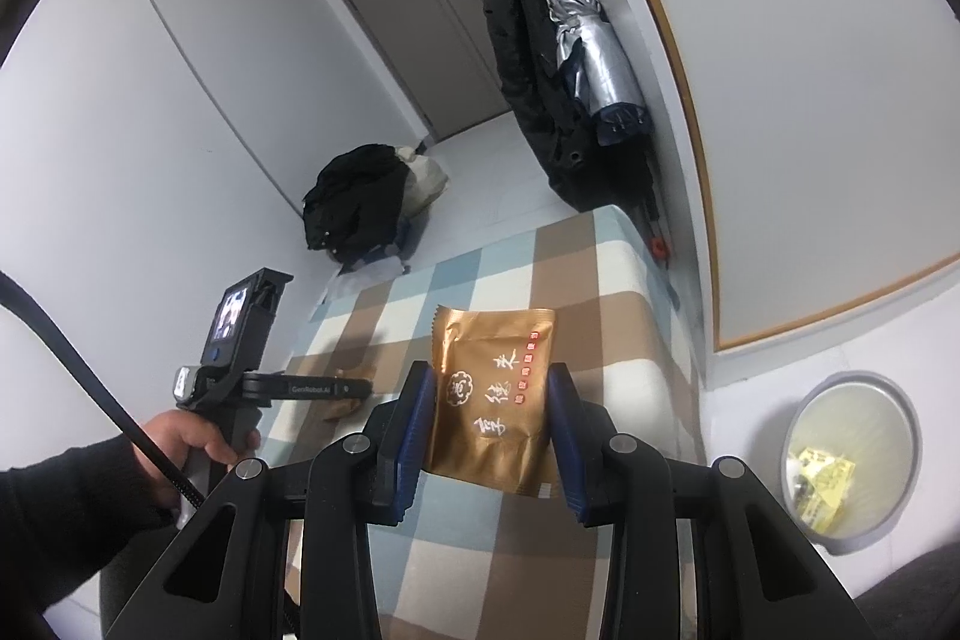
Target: Collect trash
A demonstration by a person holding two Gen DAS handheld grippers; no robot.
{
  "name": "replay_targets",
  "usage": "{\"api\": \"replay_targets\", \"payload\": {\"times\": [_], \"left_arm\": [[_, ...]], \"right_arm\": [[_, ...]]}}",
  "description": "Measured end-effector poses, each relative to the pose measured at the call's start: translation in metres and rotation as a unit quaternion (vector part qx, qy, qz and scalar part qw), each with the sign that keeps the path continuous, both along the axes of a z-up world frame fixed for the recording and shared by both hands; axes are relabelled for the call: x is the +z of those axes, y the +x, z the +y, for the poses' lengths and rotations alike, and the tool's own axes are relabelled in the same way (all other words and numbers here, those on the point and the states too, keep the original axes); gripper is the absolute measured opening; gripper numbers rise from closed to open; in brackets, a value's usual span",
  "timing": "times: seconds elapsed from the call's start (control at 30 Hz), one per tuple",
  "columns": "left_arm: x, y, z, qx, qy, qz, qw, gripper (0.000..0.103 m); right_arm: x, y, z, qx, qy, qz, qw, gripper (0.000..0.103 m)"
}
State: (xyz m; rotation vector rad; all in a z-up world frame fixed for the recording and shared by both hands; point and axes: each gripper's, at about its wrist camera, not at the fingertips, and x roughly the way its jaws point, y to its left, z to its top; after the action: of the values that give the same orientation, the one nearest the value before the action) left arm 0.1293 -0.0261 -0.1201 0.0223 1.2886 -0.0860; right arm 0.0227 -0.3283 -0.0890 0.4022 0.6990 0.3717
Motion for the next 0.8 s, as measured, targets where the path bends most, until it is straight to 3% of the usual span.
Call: {"api": "replay_targets", "payload": {"times": [0.27, 0.37, 0.57, 0.8], "left_arm": [[0.004, 0.000, 0.007, 0.024, -0.034, 0.003, 0.9991, 0.032], [0.009, -0.001, 0.007, 0.027, -0.060, 0.003, 0.9978, 0.015], [0.011, -0.003, 0.016, 0.040, -0.095, 0.007, 0.9946, 0.008], [0.023, -0.006, 0.018, 0.037, -0.107, 0.005, 0.9936, 0.003]], "right_arm": [[0.000, -0.002, -0.002, -0.005, 0.000, -0.002, 1.000, 0.037], [0.000, -0.003, -0.001, -0.007, -0.002, -0.002, 1.000, 0.037], [0.002, -0.005, 0.000, -0.008, -0.012, -0.008, 1.000, 0.038], [0.003, -0.007, 0.002, -0.013, -0.019, -0.011, 1.000, 0.038]]}}
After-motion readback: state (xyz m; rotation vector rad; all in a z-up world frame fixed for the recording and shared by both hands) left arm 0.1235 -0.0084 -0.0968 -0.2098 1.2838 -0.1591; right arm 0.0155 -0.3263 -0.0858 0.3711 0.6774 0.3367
